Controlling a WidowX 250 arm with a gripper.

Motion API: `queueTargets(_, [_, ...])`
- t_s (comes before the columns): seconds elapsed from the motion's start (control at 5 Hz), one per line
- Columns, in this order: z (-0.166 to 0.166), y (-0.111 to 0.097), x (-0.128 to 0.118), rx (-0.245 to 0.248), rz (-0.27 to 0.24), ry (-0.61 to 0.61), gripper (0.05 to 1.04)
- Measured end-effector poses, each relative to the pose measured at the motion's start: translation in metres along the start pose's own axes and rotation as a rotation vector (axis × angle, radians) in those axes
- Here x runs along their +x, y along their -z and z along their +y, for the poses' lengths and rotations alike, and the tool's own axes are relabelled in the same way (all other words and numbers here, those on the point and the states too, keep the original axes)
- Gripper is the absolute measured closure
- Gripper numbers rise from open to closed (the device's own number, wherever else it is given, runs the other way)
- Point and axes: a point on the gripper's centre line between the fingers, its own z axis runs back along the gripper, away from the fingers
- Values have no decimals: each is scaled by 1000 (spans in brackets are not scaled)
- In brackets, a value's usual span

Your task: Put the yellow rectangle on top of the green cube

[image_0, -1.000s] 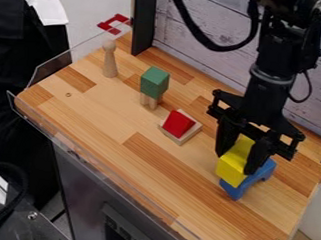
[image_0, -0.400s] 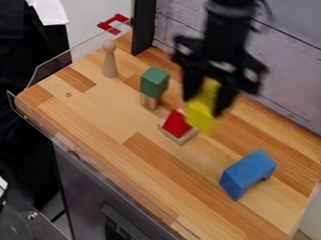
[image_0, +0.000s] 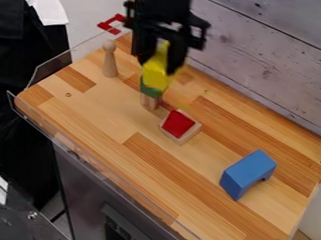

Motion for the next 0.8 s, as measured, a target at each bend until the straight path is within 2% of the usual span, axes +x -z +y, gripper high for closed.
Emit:
queueTargets(0.2, [9, 0, 13, -55, -59, -214, 563])
queueTargets(0.4, [5, 3, 18, -122, -92, -383, 563])
queueTargets(0.6, [4, 0, 17, -136, -123, -457, 562])
queueTargets(0.8, [4, 5, 12, -149, -124, -567, 563])
